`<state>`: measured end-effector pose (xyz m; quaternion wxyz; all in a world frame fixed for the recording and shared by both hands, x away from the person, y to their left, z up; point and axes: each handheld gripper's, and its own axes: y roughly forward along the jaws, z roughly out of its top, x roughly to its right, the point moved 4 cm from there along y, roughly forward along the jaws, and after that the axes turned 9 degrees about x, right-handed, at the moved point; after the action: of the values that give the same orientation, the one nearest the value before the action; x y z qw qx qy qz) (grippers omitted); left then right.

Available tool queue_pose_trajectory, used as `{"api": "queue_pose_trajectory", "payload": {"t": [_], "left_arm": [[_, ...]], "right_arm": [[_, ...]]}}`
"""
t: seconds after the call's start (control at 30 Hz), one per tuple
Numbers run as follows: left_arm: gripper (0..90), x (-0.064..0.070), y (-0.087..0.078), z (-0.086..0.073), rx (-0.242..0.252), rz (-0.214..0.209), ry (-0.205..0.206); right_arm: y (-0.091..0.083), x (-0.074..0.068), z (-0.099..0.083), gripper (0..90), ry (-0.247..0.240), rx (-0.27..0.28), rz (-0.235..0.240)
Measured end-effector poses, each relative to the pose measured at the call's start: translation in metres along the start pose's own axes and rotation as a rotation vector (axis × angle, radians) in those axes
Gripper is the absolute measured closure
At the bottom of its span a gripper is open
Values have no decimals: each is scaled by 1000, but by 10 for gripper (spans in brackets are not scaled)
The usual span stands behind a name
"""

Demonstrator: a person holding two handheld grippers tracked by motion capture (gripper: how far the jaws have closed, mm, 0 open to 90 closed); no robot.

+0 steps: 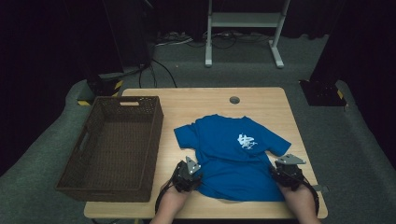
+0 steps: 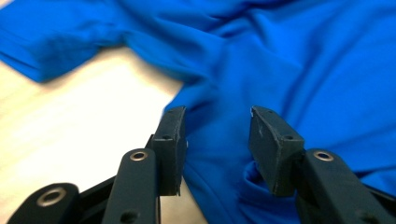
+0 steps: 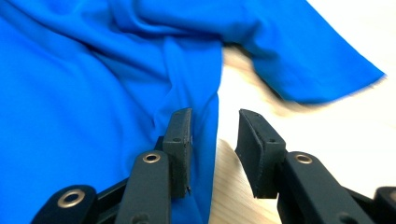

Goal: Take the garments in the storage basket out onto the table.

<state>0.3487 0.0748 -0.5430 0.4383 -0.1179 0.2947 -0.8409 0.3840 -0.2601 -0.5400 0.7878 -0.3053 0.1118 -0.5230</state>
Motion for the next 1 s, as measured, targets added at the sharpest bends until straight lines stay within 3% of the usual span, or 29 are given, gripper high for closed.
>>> {"api": "queue_pose_trajectory", "payload": {"t": [0.17, 0.33, 0.5, 0.6, 0.7, 0.87, 1.0], "left_arm": [[546, 11, -5, 2, -3, -10, 46], [564, -8, 0, 19, 50, 54, 31], [564, -20, 21, 29, 34, 57, 26], [557, -21, 31, 26, 10, 51, 24], [566, -20, 30, 21, 24, 44, 4], [571, -12, 20, 13, 30, 25, 22], [557, -4, 11, 5, 50, 20, 25]], "right_arm": [[-6, 13, -6, 634, 18, -16, -25], [-11, 13, 6, 634, 25, 26, -22], [3, 6, 18, 679, 26, 25, 7], [14, 2, 18, 689, 25, 1, 25], [16, 1, 12, 695, 21, -4, 31], [3, 4, 0, 697, 34, 9, 38], [-14, 6, -11, 736, 71, -5, 62]]}}
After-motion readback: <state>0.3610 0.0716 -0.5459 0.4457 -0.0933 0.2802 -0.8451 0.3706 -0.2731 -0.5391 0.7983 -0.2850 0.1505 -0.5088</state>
